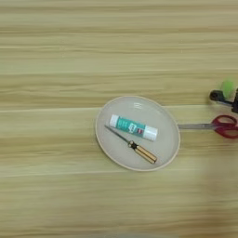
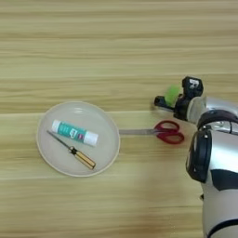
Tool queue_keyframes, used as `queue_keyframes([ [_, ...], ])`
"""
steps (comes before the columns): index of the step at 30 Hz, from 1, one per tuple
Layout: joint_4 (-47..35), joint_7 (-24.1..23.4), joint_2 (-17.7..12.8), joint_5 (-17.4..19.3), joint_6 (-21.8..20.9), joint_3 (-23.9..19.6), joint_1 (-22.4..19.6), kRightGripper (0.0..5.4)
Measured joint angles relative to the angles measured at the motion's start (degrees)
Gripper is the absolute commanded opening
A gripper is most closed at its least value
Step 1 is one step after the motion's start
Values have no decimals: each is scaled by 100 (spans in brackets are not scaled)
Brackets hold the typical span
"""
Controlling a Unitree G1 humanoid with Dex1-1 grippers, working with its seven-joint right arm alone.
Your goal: Move the objects on the table
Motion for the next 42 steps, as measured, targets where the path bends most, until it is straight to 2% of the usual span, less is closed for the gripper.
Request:
queue_keyframes([
  [11,-25,151,89,-208,-165,248,2,536],
  [19,-29,140,224,-328,-528,392,74,536],
  [37,-7,-246,381,-309,-772,315,137,536],
  [42,-6,-277,429,-311,-1024,315,214,536],
])
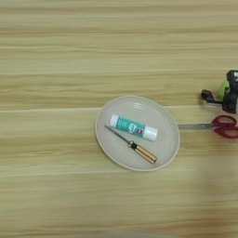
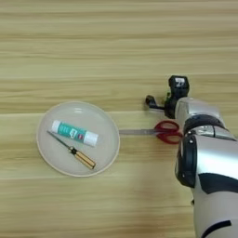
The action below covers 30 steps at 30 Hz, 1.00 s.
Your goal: Move the objects on the table
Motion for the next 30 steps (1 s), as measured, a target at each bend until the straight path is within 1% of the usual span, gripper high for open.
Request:
queue_keyframes([
  [8,8,-12,80,-12,-193,31,28,536],
  [17,5,310,145,-31,-249,116,28,536],
  [20,4,456,188,-51,-329,192,32,536],
  [30,-5,720,238,-73,-432,360,33,536],
])
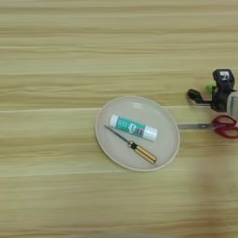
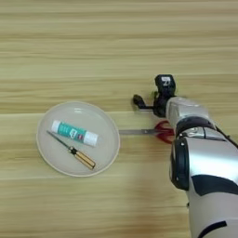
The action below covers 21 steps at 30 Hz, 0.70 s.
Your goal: Move the objects on the table
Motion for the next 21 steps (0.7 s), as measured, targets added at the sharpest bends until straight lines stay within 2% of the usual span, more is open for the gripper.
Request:
queue_keyframes([
  [21,-70,555,36,-64,-23,305,-18,536],
])
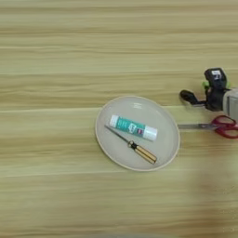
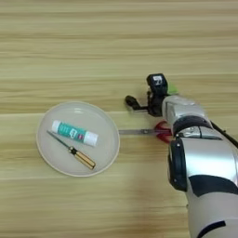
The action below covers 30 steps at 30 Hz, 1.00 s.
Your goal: Move the objects on the table
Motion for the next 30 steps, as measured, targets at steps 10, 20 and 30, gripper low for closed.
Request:
queue_keyframes([
  [10,-56,372,-29,-45,15,134,-27,536],
  [20,-162,814,-39,42,-136,-21,-27,536],
  [30,-136,355,-62,386,-640,-641,-130,536],
])
